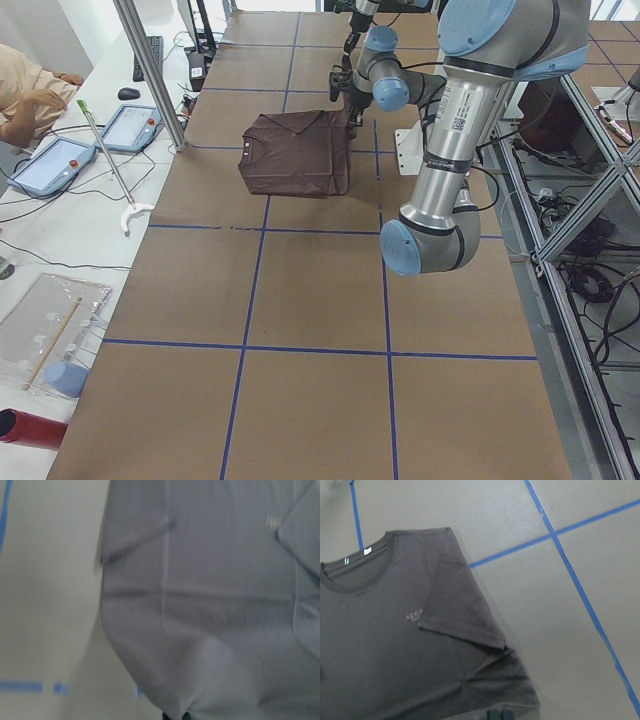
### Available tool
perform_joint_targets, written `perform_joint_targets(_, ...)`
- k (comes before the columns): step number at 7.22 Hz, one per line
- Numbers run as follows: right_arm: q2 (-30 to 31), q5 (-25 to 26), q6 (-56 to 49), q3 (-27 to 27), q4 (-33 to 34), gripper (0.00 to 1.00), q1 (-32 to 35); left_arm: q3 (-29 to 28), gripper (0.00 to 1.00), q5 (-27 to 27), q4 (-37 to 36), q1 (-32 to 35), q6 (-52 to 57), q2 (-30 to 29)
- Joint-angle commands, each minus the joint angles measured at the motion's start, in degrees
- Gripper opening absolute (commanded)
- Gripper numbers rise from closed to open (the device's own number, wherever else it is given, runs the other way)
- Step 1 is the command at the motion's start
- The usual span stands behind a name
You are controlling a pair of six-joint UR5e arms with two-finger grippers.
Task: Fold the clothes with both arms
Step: 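Lift the hem with both grippers and fold it toward the collar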
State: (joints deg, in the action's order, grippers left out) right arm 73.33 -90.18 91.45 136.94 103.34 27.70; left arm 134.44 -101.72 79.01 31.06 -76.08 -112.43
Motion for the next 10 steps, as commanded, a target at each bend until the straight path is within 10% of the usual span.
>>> perform_joint_targets(1,-10.10,-3.34,-6.09,-14.80,-0.59,0.00,10.15,-9.33,0.00,-0.84,0.79,9.86,9.60,-3.92)
perform_joint_targets(8,-24.80,-2.64,-8.04,-62.95,-32.79,0.00,15.02,-52.31,0.00,2.31,35.50,13.06,11.57,-11.75)
perform_joint_targets(10,-24.73,-2.64,-8.13,-67.15,-36.98,0.00,14.93,-60.40,0.00,2.58,39.89,12.80,11.57,-14.65)
